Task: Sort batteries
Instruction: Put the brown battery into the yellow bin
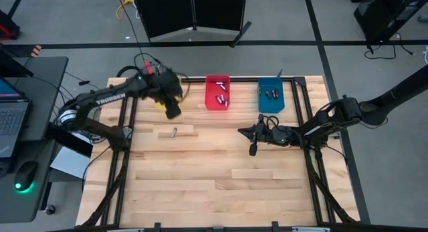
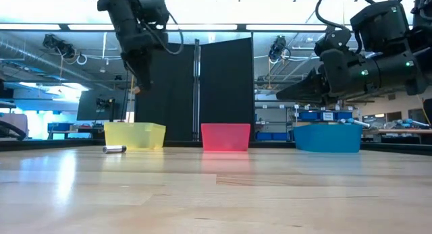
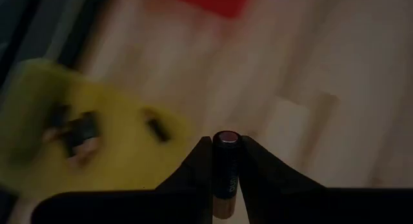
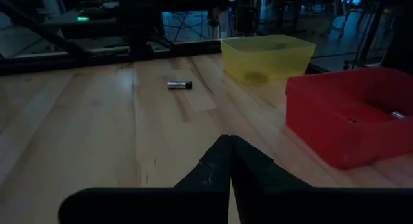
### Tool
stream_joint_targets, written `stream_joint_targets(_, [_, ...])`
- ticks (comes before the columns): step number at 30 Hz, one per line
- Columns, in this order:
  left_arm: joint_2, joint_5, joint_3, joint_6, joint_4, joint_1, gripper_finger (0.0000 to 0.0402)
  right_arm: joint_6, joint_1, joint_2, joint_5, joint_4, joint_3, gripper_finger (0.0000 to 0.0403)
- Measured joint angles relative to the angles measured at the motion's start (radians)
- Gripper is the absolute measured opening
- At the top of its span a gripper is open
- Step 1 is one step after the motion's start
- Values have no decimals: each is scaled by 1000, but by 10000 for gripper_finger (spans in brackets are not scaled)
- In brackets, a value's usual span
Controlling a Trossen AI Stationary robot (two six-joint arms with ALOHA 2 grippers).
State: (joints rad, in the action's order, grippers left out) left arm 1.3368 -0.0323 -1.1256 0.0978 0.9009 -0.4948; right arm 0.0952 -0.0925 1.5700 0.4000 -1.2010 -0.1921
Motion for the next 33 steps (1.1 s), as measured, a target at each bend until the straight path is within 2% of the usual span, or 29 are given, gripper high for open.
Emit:
stream_joint_targets(6, [37,26,-18,58,1,-221,53,18,0,0,0,33,0,7])
stream_joint_targets(11, [130,44,-18,95,-39,-322,53,18,0,0,-1,46,0,14])
stream_joint_targets(18, [279,44,-18,152,-68,-350,53,18,0,0,-1,52,0,8])
stream_joint_targets(33, [452,28,-17,211,-144,-396,53,17,0,0,-1,54,0,10])
